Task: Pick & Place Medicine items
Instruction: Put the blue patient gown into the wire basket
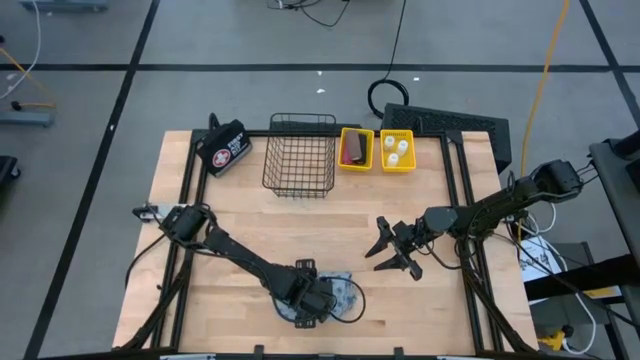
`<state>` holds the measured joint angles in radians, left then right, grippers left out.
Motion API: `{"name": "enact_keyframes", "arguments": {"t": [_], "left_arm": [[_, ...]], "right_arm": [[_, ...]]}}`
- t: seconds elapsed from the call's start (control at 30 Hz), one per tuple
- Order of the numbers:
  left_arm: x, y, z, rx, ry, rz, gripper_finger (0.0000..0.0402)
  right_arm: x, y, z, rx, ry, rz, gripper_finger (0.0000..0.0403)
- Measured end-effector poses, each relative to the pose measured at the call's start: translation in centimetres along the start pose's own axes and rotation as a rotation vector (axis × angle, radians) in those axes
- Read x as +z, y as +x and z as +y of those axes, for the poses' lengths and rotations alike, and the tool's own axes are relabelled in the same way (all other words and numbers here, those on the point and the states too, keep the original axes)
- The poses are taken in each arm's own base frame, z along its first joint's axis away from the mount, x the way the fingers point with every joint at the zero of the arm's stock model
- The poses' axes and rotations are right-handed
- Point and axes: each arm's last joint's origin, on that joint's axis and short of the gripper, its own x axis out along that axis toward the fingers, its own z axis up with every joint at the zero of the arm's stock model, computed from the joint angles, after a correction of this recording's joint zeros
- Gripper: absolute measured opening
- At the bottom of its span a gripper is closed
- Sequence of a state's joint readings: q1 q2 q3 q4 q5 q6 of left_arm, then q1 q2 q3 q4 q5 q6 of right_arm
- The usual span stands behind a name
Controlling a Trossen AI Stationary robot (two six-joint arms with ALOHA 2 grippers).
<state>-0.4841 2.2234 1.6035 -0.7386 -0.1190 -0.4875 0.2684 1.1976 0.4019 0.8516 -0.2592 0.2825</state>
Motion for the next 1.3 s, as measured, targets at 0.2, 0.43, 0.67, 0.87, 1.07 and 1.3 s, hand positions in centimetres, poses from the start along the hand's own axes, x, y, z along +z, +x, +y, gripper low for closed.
{"name": "enact_keyframes", "arguments": {"t": [0.2,0.43,0.67,0.87,1.07,1.3], "left_arm": [[-0.4,0.6,0.3,0.001,-0.012,0.026,0.0215],[-0.5,2.0,0.0,-0.078,-0.05,-0.096,0.0085],[-0.3,2.9,0.1,-0.158,-0.021,-0.168,0.0085],[0.0,1.4,0.6,-0.158,-0.001,-0.187,0.0085],[-0.2,-3.0,1.6,-0.131,0.016,-0.213,0.0085],[-0.7,-7.7,2.7,-0.06,-0.036,-0.249,0.0085]], "right_arm": [[0.0,0.0,0.0,-0.001,0.001,0.003,0.0169],[0.0,0.0,0.0,-0.002,0.002,0.004,0.0169],[-0.1,0.0,0.0,-0.002,0.002,0.006,0.0169],[-0.1,0.0,0.0,-0.003,0.006,0.01,0.0169],[-0.1,0.0,0.0,-0.002,0.005,0.005,0.0169],[0.0,0.0,0.0,-0.001,0.005,0.003,0.0169]]}}
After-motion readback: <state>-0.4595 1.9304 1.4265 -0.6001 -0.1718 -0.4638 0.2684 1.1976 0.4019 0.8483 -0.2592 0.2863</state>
